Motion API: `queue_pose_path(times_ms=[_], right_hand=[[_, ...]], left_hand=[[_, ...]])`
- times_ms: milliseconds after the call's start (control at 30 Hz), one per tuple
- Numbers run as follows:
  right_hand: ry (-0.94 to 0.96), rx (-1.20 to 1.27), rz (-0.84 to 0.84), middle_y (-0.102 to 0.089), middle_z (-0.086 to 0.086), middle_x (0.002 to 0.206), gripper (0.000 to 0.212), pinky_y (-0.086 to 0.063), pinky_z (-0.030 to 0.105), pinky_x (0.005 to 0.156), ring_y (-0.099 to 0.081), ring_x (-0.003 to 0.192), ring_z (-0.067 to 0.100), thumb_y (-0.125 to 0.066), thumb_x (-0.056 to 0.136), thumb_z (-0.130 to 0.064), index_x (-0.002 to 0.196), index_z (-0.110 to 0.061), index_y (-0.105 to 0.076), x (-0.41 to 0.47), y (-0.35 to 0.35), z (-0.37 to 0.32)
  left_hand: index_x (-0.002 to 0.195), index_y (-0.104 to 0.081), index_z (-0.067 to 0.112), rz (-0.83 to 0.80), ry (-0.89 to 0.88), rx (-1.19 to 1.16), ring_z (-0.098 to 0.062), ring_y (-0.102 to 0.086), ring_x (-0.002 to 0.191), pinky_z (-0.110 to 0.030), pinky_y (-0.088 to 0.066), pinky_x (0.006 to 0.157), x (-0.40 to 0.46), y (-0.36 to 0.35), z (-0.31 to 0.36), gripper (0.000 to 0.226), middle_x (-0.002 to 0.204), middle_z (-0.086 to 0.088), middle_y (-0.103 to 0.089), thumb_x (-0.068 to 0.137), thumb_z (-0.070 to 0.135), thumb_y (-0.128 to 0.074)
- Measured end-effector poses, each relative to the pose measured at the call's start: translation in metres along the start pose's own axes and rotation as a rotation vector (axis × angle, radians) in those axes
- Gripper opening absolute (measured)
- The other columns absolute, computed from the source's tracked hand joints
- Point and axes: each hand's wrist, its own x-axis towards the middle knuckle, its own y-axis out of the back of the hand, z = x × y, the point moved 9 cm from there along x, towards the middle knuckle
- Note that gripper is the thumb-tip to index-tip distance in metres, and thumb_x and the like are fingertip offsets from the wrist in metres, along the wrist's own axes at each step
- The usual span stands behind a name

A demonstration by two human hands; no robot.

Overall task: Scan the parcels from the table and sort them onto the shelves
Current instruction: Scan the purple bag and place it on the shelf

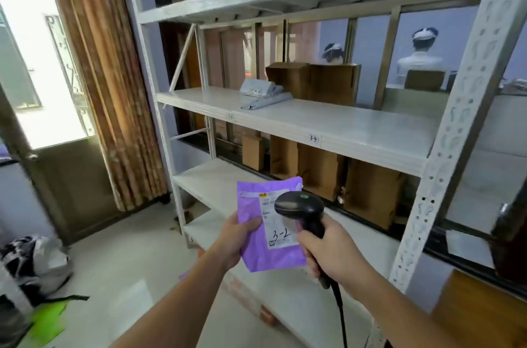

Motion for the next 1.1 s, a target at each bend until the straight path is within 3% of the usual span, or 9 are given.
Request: queue_pose_path(times_ms=[167, 367, 600, 733, 900, 967, 1100], right_hand=[[0.103, 0.042, 0.021, -0.052, 0.006, 0.055, 0.003, -0.043, 0.038, 0.051, -0.045, 0.045, 0.025, -0.056, 0.093, -0.014, 0.096, -0.013, -0.055, 0.056, -0.022, -0.060], [0.203, 0.049, 0.046, -0.051, 0.004, 0.054, 0.005, -0.044, 0.035, 0.051, -0.045, 0.047, 0.024, -0.060, 0.093, -0.018, 0.093, -0.016, -0.055, 0.129, -0.020, -0.109], [0.228, 0.053, 0.082, -0.051, 0.007, 0.057, 0.005, -0.043, 0.030, 0.046, -0.045, 0.045, 0.022, -0.058, 0.092, -0.014, 0.091, -0.017, -0.055, 0.208, 0.003, -0.136], [0.215, 0.035, 0.127, -0.051, 0.006, 0.059, 0.006, -0.042, 0.035, 0.049, -0.045, 0.046, 0.023, -0.056, 0.090, -0.011, 0.092, -0.016, -0.055, 0.250, 0.018, -0.138], [0.190, -0.037, 0.202, -0.051, 0.008, 0.059, 0.006, -0.042, 0.033, 0.048, -0.046, 0.046, 0.024, -0.052, 0.090, -0.008, 0.095, -0.012, -0.054, 0.292, 0.031, -0.138], [0.173, -0.040, 0.250, -0.051, 0.007, 0.056, 0.006, -0.042, 0.031, 0.046, -0.045, 0.044, 0.024, -0.052, 0.092, -0.007, 0.096, -0.011, -0.055, 0.308, 0.036, -0.137], [0.134, -0.045, 0.347, -0.051, 0.009, 0.058, 0.007, -0.044, 0.035, 0.050, -0.045, 0.046, 0.025, -0.055, 0.093, -0.008, 0.098, -0.004, -0.053, 0.335, 0.039, -0.134]], left_hand=[[0.126, -0.063, 0.002, -0.001, -0.054, -0.003, -0.043, -0.070, 0.111, -0.058, -0.055, 0.099, 0.044, 0.030, 0.066, 0.027, 0.119, -0.020, -0.075, 0.100, -0.001, -0.060], [0.127, -0.062, 0.000, -0.071, -0.149, -0.030, -0.031, -0.077, 0.092, -0.041, -0.064, 0.074, 0.118, 0.027, 0.140, 0.029, 0.111, -0.017, -0.078, 0.099, -0.001, -0.059], [0.127, -0.064, 0.004, -0.124, -0.227, -0.099, -0.034, -0.075, 0.102, -0.047, -0.063, 0.084, 0.208, 0.010, 0.215, 0.028, 0.121, -0.018, -0.074, 0.100, 0.004, -0.061], [0.124, -0.065, 0.007, -0.144, -0.232, -0.103, -0.033, -0.076, 0.102, -0.048, -0.062, 0.084, 0.260, -0.003, 0.245, 0.024, 0.118, -0.015, -0.076, 0.100, 0.009, -0.063], [0.122, -0.066, 0.005, -0.222, -0.233, -0.075, -0.033, -0.076, 0.100, -0.044, -0.065, 0.078, 0.329, -0.027, 0.269, 0.023, 0.117, -0.016, -0.076, 0.099, 0.007, -0.065], [0.123, -0.066, 0.004, -0.271, -0.227, -0.038, -0.035, -0.075, 0.103, -0.045, -0.065, 0.079, 0.358, -0.036, 0.275, 0.029, 0.117, -0.017, -0.076, 0.094, 0.001, -0.069], [0.128, -0.065, 0.001, -0.343, -0.205, 0.055, -0.040, -0.074, 0.107, -0.059, -0.058, 0.094, 0.423, -0.048, 0.281, 0.046, 0.120, -0.019, -0.074, 0.085, -0.007, -0.076]])
